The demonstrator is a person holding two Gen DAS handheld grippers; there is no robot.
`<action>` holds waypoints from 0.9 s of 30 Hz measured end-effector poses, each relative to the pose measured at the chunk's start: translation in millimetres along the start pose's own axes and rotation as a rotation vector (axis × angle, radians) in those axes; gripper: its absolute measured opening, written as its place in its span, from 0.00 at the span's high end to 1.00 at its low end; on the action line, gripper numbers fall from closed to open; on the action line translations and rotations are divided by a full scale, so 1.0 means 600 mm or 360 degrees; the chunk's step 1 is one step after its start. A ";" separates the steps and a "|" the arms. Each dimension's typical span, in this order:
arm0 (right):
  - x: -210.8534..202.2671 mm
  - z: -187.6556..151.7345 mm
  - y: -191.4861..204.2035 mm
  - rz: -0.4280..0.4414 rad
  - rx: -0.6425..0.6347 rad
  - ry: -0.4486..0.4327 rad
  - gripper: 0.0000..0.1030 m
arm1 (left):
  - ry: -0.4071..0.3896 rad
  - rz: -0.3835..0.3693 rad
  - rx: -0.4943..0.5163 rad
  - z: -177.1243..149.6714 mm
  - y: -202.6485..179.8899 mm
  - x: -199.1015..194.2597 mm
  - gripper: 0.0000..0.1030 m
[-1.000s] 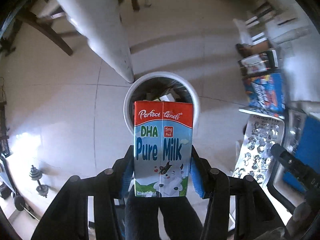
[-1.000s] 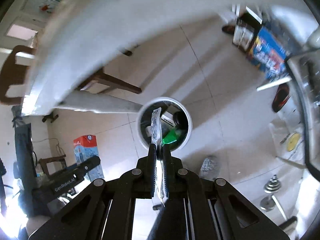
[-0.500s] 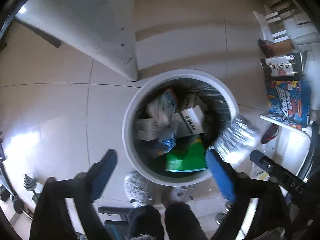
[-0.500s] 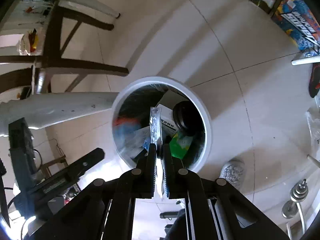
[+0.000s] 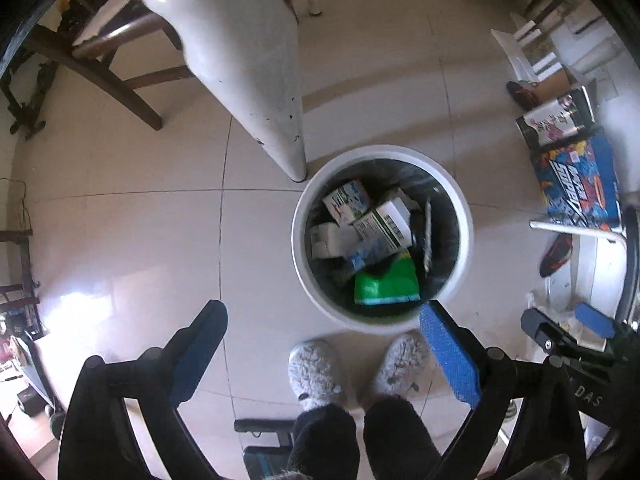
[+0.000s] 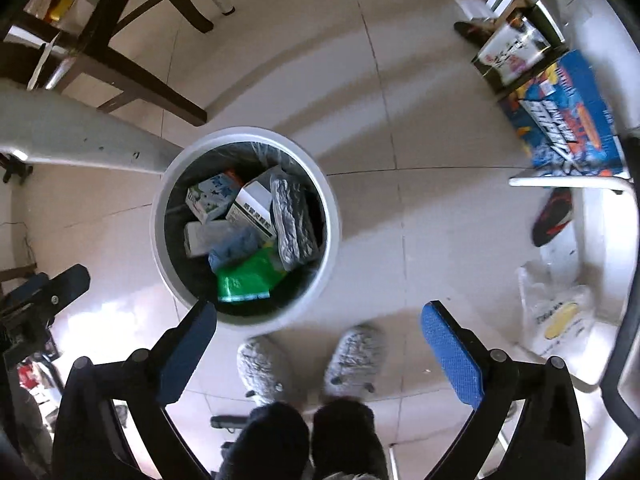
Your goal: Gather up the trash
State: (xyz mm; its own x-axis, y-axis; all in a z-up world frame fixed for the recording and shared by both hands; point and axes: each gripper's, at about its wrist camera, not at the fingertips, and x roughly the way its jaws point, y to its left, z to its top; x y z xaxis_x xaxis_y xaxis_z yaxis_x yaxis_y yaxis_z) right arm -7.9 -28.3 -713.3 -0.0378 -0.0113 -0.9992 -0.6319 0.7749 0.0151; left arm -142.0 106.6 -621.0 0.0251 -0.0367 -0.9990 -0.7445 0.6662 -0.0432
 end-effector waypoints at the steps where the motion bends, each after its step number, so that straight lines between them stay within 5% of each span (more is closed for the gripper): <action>1: -0.017 -0.005 -0.001 -0.0015 -0.0005 -0.0010 0.00 | -0.0004 -0.0004 0.0009 -0.007 -0.003 -0.015 0.04; 11: -0.244 -0.073 -0.011 -0.0054 -0.0017 -0.0154 0.00 | -0.0072 -0.0052 0.0036 -0.075 -0.023 -0.229 0.04; 27: -0.717 -0.208 -0.051 0.0208 -0.0055 -0.0322 0.00 | -0.0241 -0.0285 0.0149 -0.176 -0.031 -0.610 0.04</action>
State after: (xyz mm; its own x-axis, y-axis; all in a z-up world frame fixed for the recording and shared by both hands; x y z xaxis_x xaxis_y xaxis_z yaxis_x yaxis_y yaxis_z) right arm -68.9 -125.7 -279.3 0.0327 0.2170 -0.9756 -0.6578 0.7396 0.1425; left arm -207.6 29.0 -253.4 0.2556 -0.0530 -0.9653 -0.6544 0.7255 -0.2131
